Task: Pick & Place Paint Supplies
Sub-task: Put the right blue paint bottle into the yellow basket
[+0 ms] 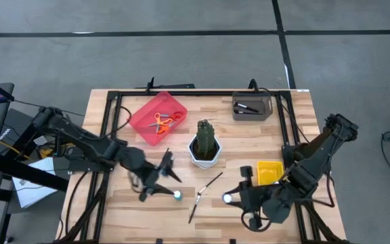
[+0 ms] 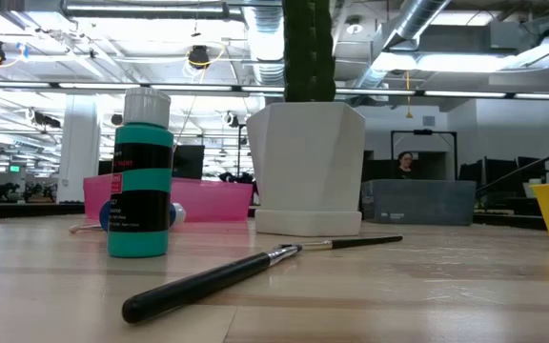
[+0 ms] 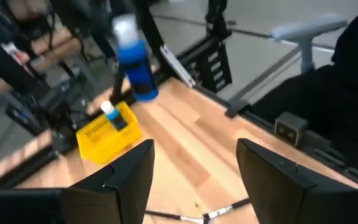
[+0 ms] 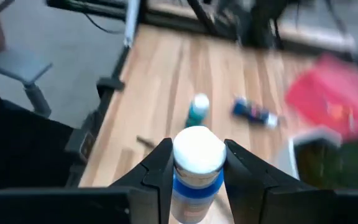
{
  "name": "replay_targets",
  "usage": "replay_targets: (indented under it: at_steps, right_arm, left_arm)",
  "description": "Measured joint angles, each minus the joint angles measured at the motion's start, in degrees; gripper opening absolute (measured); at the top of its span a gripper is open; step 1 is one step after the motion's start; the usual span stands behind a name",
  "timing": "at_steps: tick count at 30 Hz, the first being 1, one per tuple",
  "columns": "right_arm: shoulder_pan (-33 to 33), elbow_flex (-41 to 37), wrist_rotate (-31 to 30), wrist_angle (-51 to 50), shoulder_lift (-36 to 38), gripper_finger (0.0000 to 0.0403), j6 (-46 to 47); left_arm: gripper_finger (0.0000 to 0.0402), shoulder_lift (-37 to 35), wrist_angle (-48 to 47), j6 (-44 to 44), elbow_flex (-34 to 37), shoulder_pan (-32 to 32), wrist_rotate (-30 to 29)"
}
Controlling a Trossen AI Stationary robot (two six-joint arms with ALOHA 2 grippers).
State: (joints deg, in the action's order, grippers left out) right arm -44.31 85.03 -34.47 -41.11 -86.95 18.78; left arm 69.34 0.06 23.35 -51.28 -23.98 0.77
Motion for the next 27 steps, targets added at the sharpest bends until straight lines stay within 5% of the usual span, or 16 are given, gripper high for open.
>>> replay_targets:
  at_steps: [16,27]
  right_arm:
    - [-12.84,-5.87,-18.87,-26.70,1.95,0.0103,47.73]
    - [-18.12,-19.13,-21.96,-40.05,7.14,0.0103,81.68]
  left_arm:
    - [0.0214,-12.09,8.29,0.44,9.02,-1.34,-5.48]
    - [0.0212,-11.54,8.89,1.90,9.02,-0.33,-6.67]
